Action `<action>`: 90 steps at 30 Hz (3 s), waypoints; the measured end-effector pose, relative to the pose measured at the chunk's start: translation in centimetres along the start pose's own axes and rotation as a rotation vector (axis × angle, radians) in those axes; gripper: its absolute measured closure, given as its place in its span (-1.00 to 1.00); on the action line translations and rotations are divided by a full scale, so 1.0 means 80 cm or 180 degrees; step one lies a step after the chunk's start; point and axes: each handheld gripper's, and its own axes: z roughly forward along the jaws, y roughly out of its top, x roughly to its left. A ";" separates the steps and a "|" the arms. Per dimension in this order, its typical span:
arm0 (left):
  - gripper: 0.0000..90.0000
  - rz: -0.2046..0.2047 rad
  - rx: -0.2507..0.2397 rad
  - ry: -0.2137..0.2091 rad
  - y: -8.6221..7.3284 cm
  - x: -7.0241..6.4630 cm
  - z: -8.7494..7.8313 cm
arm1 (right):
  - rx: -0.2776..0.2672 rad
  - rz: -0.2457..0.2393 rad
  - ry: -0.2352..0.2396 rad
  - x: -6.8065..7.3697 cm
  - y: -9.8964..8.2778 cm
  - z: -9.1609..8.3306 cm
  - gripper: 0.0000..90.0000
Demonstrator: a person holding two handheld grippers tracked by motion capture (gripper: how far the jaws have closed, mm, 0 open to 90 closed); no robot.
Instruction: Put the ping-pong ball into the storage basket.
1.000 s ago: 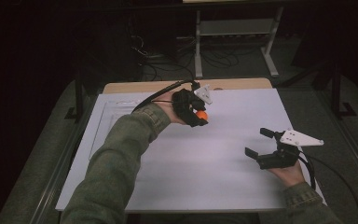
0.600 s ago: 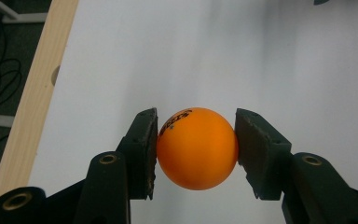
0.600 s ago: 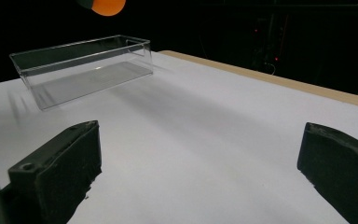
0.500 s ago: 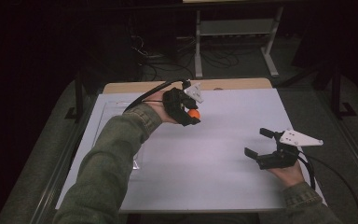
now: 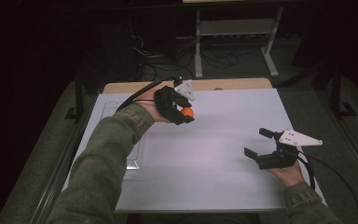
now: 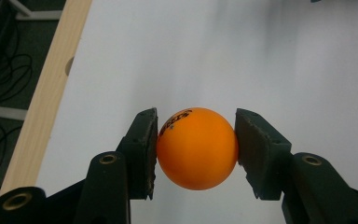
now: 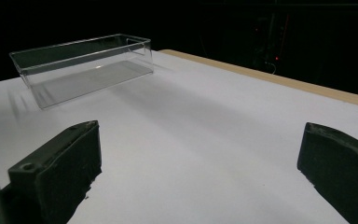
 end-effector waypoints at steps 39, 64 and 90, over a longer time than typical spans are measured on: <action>0.12 -0.0211 0.0122 0.0208 -0.056 0.006 -0.053 | 0.0012 -0.0005 -0.0014 0.000 0.000 -0.002 -1.00; 0.12 -0.0338 0.0551 0.0256 -0.101 0.003 -0.091 | 0.0023 -0.0009 -0.0026 0.000 0.000 -0.002 -1.00; 0.12 -0.0388 0.0877 0.0186 -0.120 0.000 -0.103 | 0.0040 -0.0020 -0.0031 0.001 -0.001 -0.002 -1.00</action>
